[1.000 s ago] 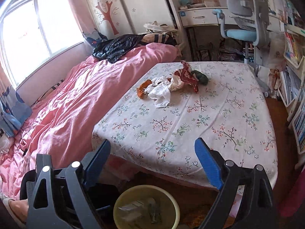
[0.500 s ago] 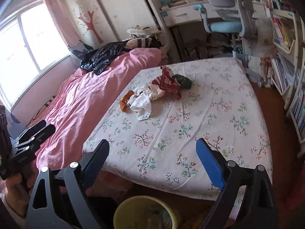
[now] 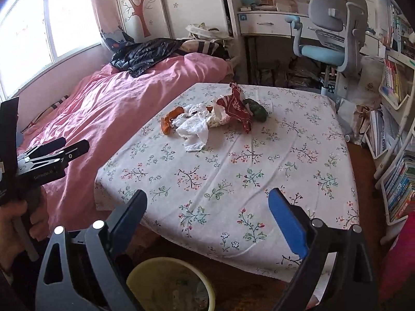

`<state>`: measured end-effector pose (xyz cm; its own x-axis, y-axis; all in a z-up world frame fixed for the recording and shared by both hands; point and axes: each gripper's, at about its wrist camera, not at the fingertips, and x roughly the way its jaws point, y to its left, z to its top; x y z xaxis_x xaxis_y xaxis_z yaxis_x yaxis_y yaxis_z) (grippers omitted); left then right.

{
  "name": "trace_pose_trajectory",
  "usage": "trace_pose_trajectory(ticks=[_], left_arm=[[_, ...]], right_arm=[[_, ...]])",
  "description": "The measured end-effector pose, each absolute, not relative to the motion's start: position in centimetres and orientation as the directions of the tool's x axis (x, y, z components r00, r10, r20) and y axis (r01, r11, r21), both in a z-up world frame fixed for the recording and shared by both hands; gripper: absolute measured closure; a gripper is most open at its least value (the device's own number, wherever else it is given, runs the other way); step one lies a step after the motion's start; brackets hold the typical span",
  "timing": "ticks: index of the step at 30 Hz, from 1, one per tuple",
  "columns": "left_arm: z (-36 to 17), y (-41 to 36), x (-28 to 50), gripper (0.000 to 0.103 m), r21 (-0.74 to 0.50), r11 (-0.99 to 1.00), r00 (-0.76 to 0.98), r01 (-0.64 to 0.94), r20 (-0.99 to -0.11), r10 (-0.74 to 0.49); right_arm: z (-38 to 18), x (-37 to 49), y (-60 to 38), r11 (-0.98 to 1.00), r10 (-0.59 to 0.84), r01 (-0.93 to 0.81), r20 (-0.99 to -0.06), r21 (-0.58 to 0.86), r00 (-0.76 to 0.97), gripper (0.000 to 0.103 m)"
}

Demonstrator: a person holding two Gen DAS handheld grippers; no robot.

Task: Collect trash

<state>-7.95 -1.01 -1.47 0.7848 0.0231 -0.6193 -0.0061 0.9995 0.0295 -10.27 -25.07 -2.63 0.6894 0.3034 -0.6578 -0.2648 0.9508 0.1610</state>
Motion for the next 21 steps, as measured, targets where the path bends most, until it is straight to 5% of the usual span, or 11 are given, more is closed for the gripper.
trace_pose_trajectory(ticks=[21], left_arm=[[-1.83, -0.50, -7.95, 0.007, -0.020, 1.000, 0.791, -0.016, -0.612, 0.000]], right_arm=[[-2.90, -9.91, -25.47, 0.962, 0.267, -0.231, -0.673, 0.145, 0.689, 0.012]])
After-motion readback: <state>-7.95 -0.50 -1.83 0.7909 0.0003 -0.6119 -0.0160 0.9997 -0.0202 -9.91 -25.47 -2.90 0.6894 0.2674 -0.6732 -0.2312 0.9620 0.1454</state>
